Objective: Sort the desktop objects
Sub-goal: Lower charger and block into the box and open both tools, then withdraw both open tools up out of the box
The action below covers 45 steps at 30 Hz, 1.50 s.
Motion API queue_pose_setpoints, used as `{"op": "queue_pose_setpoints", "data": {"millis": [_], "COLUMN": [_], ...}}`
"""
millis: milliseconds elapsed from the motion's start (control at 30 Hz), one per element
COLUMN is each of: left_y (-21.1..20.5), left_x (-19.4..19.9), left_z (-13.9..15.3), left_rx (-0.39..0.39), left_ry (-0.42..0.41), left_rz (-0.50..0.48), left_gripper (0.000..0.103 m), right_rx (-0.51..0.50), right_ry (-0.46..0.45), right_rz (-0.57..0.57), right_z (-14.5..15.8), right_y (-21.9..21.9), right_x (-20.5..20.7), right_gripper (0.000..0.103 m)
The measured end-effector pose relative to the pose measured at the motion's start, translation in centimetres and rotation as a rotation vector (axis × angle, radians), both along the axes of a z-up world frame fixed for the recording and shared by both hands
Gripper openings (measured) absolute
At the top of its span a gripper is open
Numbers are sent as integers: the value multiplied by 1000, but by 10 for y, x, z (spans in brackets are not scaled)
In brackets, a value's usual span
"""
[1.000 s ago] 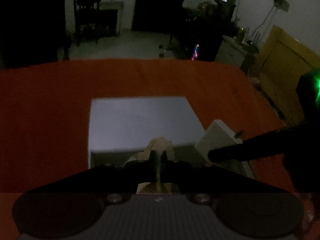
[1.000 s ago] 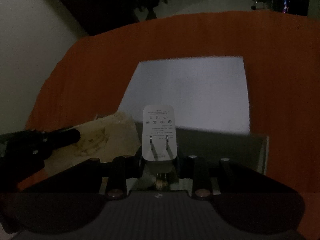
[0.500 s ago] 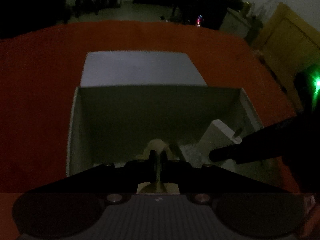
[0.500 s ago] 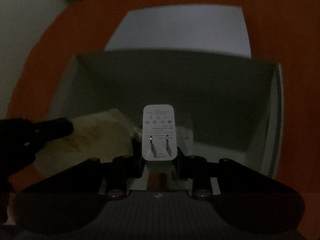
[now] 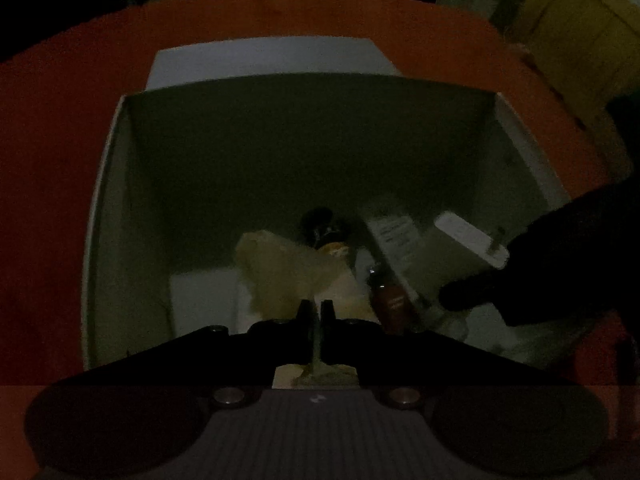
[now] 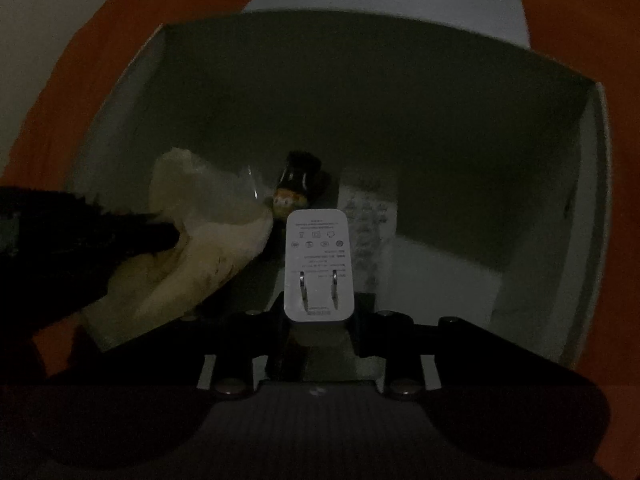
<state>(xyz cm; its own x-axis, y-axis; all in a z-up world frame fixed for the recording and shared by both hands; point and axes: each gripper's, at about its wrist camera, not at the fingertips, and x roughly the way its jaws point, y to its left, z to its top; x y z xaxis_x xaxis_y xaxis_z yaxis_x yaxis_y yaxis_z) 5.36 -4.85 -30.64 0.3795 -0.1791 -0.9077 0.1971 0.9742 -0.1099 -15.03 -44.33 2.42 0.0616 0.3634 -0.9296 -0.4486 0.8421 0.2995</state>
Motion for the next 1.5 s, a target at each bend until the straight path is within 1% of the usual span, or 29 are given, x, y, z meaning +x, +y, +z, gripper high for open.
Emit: {"op": "queue_pose_setpoints", "data": {"millis": [233, 300, 367, 433, 500, 567, 633, 733, 800, 867, 933, 1067, 1167, 1300, 1333, 1367, 1500], "left_y": [2, 1, 1, 1, -1, -2, -2, -2, -1, 1, 2, 6, 8, 11, 11, 11, 11], "left_x": [3, 4, 2, 1, -1, -1, -2, -1, 0, 1, 3, 7, 11, 15, 17, 18, 23], "left_z": [-9, -10, -11, -11, -11, -11, -11, -11, -10, -11, -9, -3, 6, 24, 28, 31, 41], "left_rx": [10, 13, 16, 18, 25, 27, 29, 24, 15, 4, -1, -19, -52, -90, -95, -101, -97], "left_ry": [17, 13, 15, 15, 15, 17, 19, 33, 42, 49, 51, 60, 85, 74, 69, 67, 40], "left_rz": [11, 9, 9, 16, 9, 8, 8, 16, 19, 21, 29, 41, 37, 44, 44, 45, 43], "left_gripper": [7, 9, 26, 33, 33, 37, 37, 38, 41, 47, 50, 51, 51, 51, 52, 57, 57], "right_rx": [-40, -50, -50, -65, -73, -62, -57, -51, -50, -36, -31, -2, 28, 51, 53, 53, 56], "right_ry": [40, 45, 46, 31, 29, 42, 40, 6, -14, -30, -55, -67, -61, -76, -81, -84, -117], "right_rz": [34, 33, 26, 20, 12, -3, -20, -50, -76, -93, -112, -147, -168, -184, -183, -179, -188], "right_z": [-20, -23, -25, -26, -22, -22, -22, -15, -9, -2, 3, 15, 27, 46, 51, 56, 63], "right_y": [0, 0, -1, -3, -7, -9, -10, -12, -13, -13, -13, -20, -24, -29, -29, -30, -28], "right_x": [-5, -4, 0, -2, -9, -7, -6, -7, -7, -6, -3, 4, 8, 11, 11, 12, 15], "right_gripper": [32, 32, 32, 32, 33, 37, 37, 42, 46, 49, 49, 53, 54, 60, 61, 61, 65]}}
